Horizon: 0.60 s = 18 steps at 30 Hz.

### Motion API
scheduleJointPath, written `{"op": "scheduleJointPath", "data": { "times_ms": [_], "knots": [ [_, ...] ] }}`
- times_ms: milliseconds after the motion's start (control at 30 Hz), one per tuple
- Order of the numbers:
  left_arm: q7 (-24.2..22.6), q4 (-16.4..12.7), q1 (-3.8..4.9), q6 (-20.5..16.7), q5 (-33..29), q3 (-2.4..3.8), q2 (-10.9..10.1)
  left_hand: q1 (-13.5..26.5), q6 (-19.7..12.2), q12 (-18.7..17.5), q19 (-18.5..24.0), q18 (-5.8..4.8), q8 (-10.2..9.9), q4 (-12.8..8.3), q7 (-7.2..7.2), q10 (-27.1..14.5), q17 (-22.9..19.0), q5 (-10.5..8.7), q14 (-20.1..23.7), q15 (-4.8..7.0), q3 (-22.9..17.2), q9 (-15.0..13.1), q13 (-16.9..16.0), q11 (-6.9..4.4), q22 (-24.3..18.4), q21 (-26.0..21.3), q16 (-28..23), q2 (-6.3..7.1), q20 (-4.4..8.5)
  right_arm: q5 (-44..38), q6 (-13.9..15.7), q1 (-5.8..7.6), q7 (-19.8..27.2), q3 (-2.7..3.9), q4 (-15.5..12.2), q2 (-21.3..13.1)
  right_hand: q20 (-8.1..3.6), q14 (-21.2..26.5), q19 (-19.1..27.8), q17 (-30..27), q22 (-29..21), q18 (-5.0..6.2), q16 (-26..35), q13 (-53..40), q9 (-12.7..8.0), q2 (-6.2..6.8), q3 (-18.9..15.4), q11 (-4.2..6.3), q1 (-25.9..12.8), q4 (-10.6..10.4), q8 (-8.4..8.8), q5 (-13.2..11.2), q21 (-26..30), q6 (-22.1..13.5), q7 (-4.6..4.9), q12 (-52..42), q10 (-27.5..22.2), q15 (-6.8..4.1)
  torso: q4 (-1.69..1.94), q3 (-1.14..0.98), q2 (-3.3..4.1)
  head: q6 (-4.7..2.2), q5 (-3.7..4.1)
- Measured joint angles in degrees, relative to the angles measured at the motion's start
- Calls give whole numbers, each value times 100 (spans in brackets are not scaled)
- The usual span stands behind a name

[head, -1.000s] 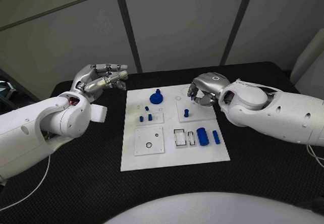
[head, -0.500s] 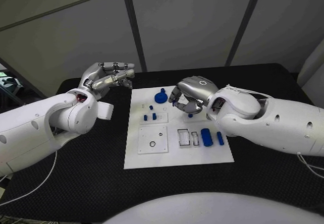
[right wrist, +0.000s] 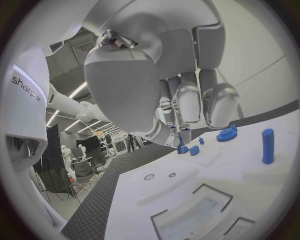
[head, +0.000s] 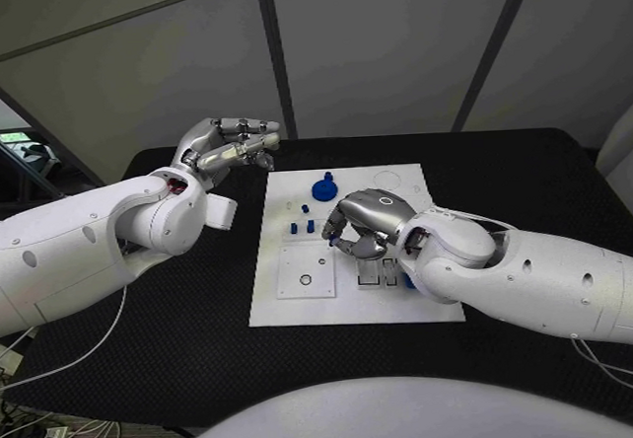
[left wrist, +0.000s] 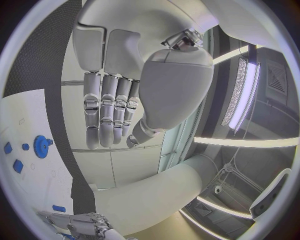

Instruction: Assemble the parts on the task board

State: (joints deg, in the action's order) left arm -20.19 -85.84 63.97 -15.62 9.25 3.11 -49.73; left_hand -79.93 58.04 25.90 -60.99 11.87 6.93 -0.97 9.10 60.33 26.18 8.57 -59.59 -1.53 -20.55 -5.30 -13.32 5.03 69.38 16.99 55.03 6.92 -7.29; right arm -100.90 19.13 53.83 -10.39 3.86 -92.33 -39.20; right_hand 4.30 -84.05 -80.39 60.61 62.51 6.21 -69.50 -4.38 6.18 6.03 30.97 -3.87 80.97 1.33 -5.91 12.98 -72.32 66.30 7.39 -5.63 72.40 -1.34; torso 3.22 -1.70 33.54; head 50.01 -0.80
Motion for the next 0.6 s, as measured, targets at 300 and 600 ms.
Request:
{"op": "scheduleJointPath", "data": {
  "times_ms": [300,600],
  "knots": [
    [1,6,1,11,0,0,44,0,0,0,0,1,0,0,0,0,0,0,0,0,0,0,1,0,0,0,0,0,0,38,-79,-43,22,-35,214,208,0,0,0,-5,0,0,0,-2,0,1,0,0,0,0,16,19,0,-2,-2,1,0,0,1,-1,-1,0,-119],
    [3,19,1,21,0,1,76,0,0,0,0,0,0,0,0,-22,1,0,0,0,0,-1,1,23,-6,-22,0,0,0,52,-158,-68,45,-44,371,352,0,0,0,-5,13,0,0,-4,4,9,0,0,-9,0,17,19,-22,-6,-5,23,0,0,1,-1,0,0,-227]
  ]
}}
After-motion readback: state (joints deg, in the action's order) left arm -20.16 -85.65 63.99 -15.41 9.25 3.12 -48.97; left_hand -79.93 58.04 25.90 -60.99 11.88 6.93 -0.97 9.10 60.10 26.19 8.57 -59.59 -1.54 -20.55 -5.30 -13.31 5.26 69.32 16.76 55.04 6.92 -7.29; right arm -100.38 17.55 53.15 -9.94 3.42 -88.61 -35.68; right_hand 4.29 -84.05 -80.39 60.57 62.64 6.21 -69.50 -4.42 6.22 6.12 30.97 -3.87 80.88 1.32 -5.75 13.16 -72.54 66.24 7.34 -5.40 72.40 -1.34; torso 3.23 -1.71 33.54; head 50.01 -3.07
